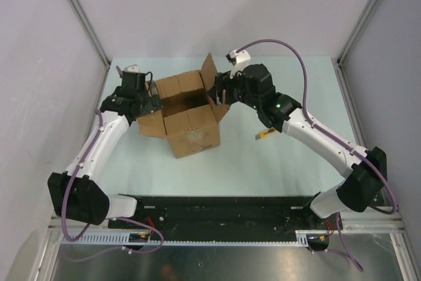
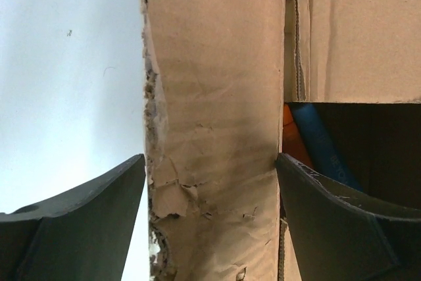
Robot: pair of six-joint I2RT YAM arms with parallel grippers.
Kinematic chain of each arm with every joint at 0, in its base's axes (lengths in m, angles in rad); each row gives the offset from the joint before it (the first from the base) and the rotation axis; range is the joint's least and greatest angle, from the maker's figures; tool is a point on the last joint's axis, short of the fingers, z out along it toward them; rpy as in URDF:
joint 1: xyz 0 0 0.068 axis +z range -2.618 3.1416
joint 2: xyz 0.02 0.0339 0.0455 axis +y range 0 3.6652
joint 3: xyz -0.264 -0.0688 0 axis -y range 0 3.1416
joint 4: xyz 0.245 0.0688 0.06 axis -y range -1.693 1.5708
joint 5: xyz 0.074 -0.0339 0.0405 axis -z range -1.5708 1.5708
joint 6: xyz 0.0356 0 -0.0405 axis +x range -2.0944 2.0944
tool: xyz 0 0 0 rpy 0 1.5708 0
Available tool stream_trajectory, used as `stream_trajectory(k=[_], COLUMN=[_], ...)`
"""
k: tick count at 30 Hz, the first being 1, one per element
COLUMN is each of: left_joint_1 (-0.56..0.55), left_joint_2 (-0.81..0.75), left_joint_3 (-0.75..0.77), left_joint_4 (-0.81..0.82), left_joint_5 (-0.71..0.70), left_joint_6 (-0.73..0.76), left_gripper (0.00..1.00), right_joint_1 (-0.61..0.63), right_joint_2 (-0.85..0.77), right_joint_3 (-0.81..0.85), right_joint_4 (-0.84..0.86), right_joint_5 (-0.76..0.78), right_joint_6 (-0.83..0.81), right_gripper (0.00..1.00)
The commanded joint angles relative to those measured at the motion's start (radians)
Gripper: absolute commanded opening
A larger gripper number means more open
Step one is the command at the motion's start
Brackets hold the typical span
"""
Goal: Unpack the express box
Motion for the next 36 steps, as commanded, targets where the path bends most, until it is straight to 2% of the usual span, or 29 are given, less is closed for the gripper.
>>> stream_trajectory(k=[1, 5, 10, 15, 18, 21, 24, 26, 31, 36], left_joint_1=[0.009, 0.01, 0.012, 0.018, 0.038, 0.055, 0.07, 0.082, 0.101, 0.102], left_joint_2=[-0.053, -0.081, -0.125, -0.133, -0.131, -0.136, -0.148, -0.168, -0.208, -0.197], left_joint_3=[-0.009, -0.01, 0.035, 0.053, 0.037, 0.021, 0.014, 0.006, -0.025, -0.12], left_joint_4=[-0.06, -0.065, -0.065, -0.066, -0.063, -0.065, -0.066, -0.066, -0.068, -0.066], left_joint_5=[0.003, 0.004, 0.024, 0.035, 0.059, 0.087, 0.102, 0.104, 0.082, 0.01], left_joint_6=[0.024, 0.038, 0.052, 0.057, 0.04, 0.024, 0.024, 0.029, 0.038, 0.04], left_gripper=[0.86, 0.86, 0.89, 0.94, 0.88, 0.76, 0.73, 0.72, 0.74, 0.8], right_joint_1=[0.064, 0.103, 0.172, 0.199, 0.196, 0.193, 0.19, 0.182, 0.127, 0.115], right_joint_2=[-0.033, -0.014, -0.011, 0.019, 0.102, 0.231, 0.272, 0.288, 0.39, 0.483], right_joint_3=[0.005, 0.021, 0.021, 0.027, 0.109, 0.258, 0.265, 0.265, 0.326, 0.431], right_joint_4=[0.08, 0.087, 0.123, 0.149, 0.049, -0.124, -0.121, -0.098, -0.126, -0.207], right_joint_5=[0.198, 0.181, 0.29, 0.304, 0.24, 0.192, 0.141, 0.085, -0.018, 0.017], right_joint_6=[-0.091, -0.14, -0.194, -0.228, -0.228, -0.215, -0.208, -0.198, -0.114, -0.123], right_gripper=[0.68, 0.64, 0.63, 0.72, 0.72, 0.64, 0.57, 0.52, 0.47, 0.54])
